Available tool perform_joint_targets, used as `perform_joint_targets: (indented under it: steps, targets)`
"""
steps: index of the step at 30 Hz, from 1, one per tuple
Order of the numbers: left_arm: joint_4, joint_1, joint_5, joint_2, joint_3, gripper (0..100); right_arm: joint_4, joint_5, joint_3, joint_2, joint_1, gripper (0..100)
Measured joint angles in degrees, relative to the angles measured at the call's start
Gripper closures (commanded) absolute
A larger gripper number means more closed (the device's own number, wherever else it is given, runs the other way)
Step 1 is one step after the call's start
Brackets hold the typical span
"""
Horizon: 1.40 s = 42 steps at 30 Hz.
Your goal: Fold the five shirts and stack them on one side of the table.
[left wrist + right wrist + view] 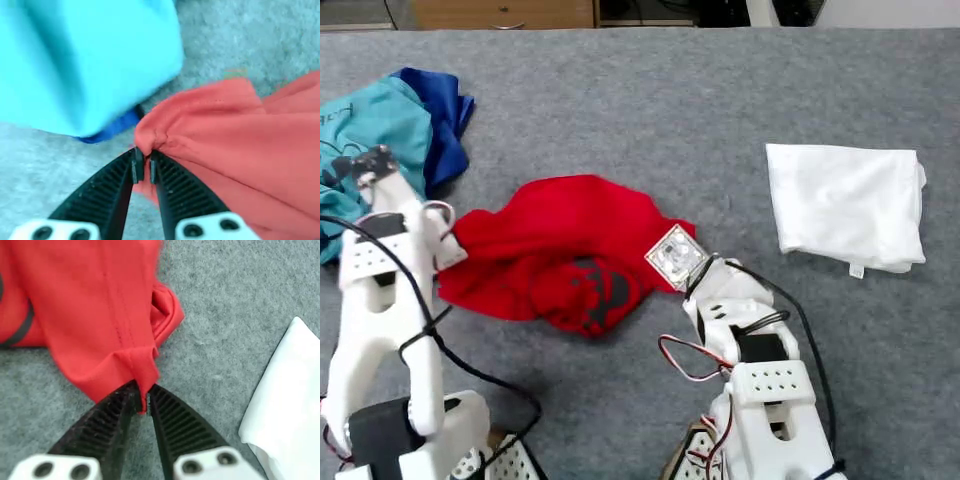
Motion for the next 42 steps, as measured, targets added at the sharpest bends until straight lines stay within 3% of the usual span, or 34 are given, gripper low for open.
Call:
perform_joint_targets:
  steps: [3, 7, 14, 25, 31, 42]
  targets:
    - [5.01, -1.85, -1.76, 0.0, -4.75, 98, 0.0, -0.18, -0.18, 0.0, 0.79, 99.5]
    - [11.34, -2.37, -2.64, 0.0, -11.87, 98, 3.52, -6.77, -6.95, 0.0, 3.6, 99.5]
    - [22.86, -4.75, -2.64, 0.0, -30.15, 98, 15.3, -18.55, -36.13, 0.0, 4.4, 99.5]
    - [40.79, -6.33, -2.64, -0.35, -63.3, 98, 15.91, -24.97, -69.8, 0.0, 4.4, 99.6]
    - [41.58, -9.05, -2.64, -8.18, -74.11, 98, 15.91, -24.97, -81.41, -0.18, 4.4, 99.6]
    - [41.58, -10.29, -4.57, -27.6, -75.69, 98, 17.32, -24.97, -100.31, -0.53, 4.48, 99.5]
